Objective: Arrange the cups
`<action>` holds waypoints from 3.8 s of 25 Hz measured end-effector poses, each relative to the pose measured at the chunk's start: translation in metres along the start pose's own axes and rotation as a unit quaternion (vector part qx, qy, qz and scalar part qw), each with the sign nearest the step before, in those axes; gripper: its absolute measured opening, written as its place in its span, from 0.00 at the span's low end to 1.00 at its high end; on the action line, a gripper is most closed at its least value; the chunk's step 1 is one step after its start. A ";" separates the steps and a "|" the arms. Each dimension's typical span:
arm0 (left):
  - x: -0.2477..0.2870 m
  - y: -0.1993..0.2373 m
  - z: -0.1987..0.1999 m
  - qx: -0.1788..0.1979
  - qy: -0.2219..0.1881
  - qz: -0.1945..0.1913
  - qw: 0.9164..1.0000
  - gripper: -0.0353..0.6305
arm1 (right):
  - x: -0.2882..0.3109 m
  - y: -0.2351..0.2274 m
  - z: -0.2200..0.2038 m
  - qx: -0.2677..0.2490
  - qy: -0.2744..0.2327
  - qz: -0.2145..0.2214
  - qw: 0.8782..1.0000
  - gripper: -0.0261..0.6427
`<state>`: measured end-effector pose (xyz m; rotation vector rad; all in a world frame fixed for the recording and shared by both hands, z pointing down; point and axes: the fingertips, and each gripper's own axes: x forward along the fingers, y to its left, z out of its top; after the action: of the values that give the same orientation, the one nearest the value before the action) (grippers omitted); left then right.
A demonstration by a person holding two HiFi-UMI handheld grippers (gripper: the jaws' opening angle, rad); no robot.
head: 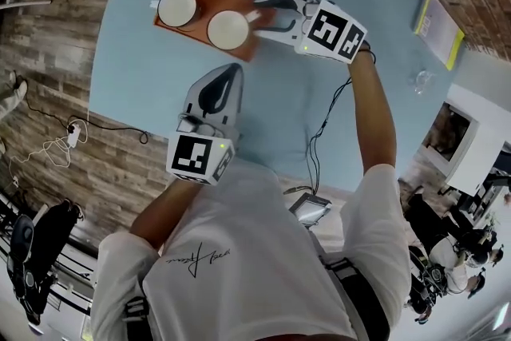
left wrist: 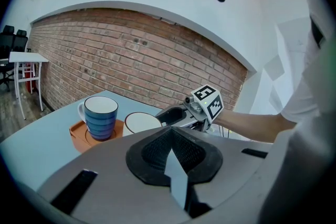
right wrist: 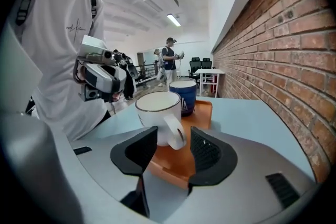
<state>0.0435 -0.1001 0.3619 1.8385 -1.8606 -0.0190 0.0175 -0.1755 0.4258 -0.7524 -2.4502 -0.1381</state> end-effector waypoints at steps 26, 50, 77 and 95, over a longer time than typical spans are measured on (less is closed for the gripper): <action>0.000 0.019 -0.011 -0.007 0.020 0.030 0.999 0.07 | 0.006 0.013 0.004 -0.011 -0.036 0.117 0.992 0.29; -0.009 0.029 -0.016 -0.011 0.021 0.043 0.999 0.07 | 0.008 0.031 0.013 0.002 -0.088 0.036 0.995 0.14; -0.036 0.036 0.027 0.054 -0.027 0.002 0.998 0.06 | -0.032 0.065 0.041 0.124 -0.153 -0.219 0.956 0.14; -0.056 0.051 0.047 0.051 -0.043 -0.077 0.995 0.06 | -0.037 0.091 0.069 0.209 -0.166 -0.376 0.888 0.14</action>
<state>-0.0240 -0.0599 0.3202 2.0783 -1.8025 -0.0585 0.0581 -0.0999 0.3421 0.4195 -2.8202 0.2475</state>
